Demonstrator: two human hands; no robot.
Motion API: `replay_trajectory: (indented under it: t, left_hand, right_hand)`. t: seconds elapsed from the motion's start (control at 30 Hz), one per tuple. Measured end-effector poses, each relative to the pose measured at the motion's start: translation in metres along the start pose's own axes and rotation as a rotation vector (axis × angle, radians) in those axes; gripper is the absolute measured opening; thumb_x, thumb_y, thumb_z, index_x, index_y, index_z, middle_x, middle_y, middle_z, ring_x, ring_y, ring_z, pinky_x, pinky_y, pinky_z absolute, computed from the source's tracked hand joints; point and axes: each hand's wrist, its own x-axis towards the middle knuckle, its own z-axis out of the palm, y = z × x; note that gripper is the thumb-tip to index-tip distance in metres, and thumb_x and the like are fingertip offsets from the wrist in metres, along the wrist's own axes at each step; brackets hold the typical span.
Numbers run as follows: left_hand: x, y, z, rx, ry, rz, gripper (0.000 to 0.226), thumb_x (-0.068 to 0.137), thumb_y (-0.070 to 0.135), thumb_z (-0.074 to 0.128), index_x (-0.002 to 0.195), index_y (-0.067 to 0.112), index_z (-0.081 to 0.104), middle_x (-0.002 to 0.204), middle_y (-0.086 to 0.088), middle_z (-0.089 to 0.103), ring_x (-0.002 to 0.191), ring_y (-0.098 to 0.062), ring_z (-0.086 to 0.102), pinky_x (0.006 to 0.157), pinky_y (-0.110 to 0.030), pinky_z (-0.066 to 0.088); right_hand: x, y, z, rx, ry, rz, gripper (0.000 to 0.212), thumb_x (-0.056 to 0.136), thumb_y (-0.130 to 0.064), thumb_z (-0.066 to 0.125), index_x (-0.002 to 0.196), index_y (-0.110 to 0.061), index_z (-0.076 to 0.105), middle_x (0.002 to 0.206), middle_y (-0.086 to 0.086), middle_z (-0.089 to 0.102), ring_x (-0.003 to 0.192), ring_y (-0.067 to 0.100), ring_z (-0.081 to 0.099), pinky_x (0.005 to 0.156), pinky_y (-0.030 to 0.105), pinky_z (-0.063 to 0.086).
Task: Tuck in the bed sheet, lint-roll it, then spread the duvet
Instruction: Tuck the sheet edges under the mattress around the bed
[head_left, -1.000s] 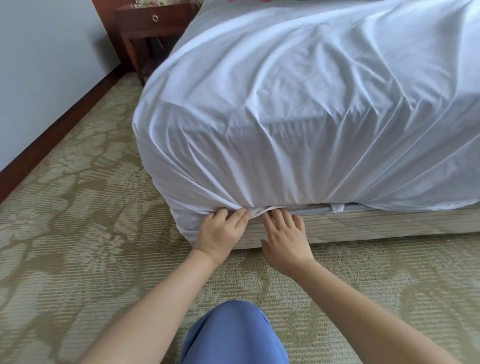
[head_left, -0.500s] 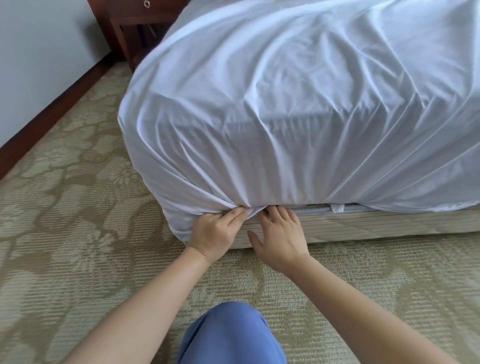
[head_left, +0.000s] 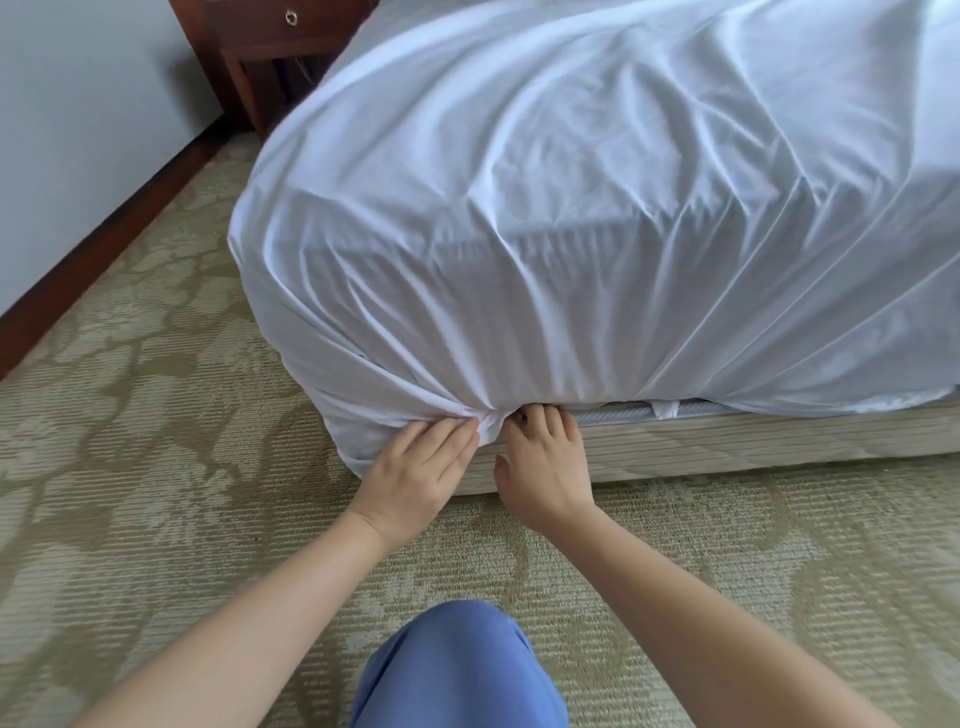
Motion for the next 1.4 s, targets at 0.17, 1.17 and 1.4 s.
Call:
replay_trajectory:
  t: [0.17, 1.17, 1.4]
  left_hand:
    - [0.006, 0.001, 0.000, 0.045, -0.007, 0.007, 0.030, 0.095, 0.002, 0.043, 0.116, 0.003, 0.065, 0.130, -0.012, 0.059, 0.111, -0.026, 0.053, 0.092, -0.039, 0.043]
    - [-0.008, -0.003, -0.014, -0.122, -0.351, -0.573, 0.035, 0.050, 0.018, 0.092, 0.069, 0.012, 0.063, 0.057, 0.001, 0.063, 0.045, -0.020, 0.060, 0.042, -0.023, 0.040]
    - [-0.006, -0.006, -0.020, -0.086, -0.468, -0.774, 0.029, 0.079, 0.034, 0.074, 0.096, 0.014, 0.061, 0.085, 0.000, 0.068, 0.071, -0.023, 0.067, 0.050, -0.028, 0.040]
  right_hand:
    - [-0.016, 0.019, -0.006, 0.104, 0.074, -0.202, 0.056, 0.071, -0.006, 0.045, 0.124, 0.000, 0.059, 0.120, 0.012, 0.061, 0.110, 0.030, 0.055, 0.099, 0.041, 0.045]
    - [0.004, -0.010, -0.004, 0.072, 0.009, -0.128, 0.035, 0.067, -0.006, 0.054, 0.099, -0.001, 0.068, 0.093, 0.010, 0.070, 0.089, 0.030, 0.066, 0.088, 0.035, 0.051]
    - [0.006, -0.019, -0.009, 0.053, 0.092, -0.036, 0.024, 0.053, -0.001, 0.073, 0.075, -0.008, 0.063, 0.068, 0.005, 0.063, 0.063, 0.028, 0.062, 0.060, 0.031, 0.048]
